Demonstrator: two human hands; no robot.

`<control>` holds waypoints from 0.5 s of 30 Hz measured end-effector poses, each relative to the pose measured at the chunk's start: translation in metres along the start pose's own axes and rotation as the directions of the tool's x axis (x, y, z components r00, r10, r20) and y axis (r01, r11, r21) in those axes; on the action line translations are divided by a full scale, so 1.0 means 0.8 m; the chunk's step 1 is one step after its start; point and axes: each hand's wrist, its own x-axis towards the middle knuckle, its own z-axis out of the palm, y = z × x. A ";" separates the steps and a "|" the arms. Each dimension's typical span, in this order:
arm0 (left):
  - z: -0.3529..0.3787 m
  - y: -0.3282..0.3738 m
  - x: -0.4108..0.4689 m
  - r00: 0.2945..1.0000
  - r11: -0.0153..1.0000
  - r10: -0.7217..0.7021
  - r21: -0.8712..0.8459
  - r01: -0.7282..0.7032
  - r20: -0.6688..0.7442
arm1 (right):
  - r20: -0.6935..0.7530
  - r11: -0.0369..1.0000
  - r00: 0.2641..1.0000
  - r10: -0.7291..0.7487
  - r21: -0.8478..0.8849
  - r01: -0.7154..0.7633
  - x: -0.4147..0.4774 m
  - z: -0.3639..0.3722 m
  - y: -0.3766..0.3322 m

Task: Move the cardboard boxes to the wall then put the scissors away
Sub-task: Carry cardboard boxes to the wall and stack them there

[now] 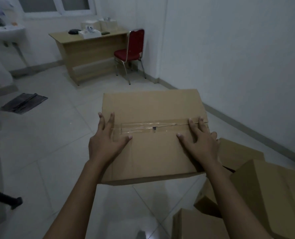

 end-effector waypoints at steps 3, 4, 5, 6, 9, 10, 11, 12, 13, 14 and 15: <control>0.009 -0.002 0.050 0.999 0.999 0.043 0.010 -0.043 0.014 | -0.020 1.000 1.000 0.019 -0.010 -0.019 0.034 0.010 -0.013; 0.011 -0.004 0.070 0.998 0.999 0.049 0.008 -0.049 0.026 | -0.020 0.999 0.999 0.034 -0.007 -0.034 0.047 0.013 -0.017; 0.012 -0.004 0.085 0.998 0.999 0.045 0.008 -0.046 0.039 | -0.018 0.999 0.998 0.052 -0.006 -0.052 0.058 0.016 -0.021; 0.016 -0.003 0.104 0.998 0.999 0.048 0.005 -0.048 0.048 | -0.019 0.997 0.997 0.071 -0.004 -0.071 0.072 0.019 -0.024; 0.027 0.002 0.152 0.995 0.997 0.083 -0.002 -0.083 0.060 | -0.031 0.996 0.995 0.093 0.011 -0.092 0.108 0.026 -0.030; 0.029 0.002 0.163 0.994 0.996 0.086 0.003 -0.087 0.062 | -0.034 0.996 0.995 0.094 0.003 -0.094 0.117 0.026 -0.032; 0.034 0.004 0.180 0.993 0.996 0.088 0.011 -0.089 0.079 | -0.029 0.994 0.994 0.108 -0.017 -0.108 0.128 0.027 -0.034; 0.037 0.004 0.189 0.992 0.996 0.086 0.017 -0.088 0.091 | -0.020 0.992 0.993 0.116 -0.037 -0.117 0.132 0.028 -0.036; 0.043 0.008 0.203 0.990 0.996 0.091 0.008 -0.092 0.104 | -0.019 0.990 0.992 0.128 -0.054 -0.129 0.141 0.029 -0.035; 0.050 0.012 0.218 0.988 0.995 0.098 -0.006 -0.098 0.116 | -0.018 0.988 0.989 0.145 -0.059 -0.146 0.151 0.029 -0.034; 0.055 0.018 0.230 0.986 0.994 0.110 -0.013 -0.109 0.124 | -0.018 0.984 0.986 0.164 -0.064 -0.165 0.160 0.030 -0.031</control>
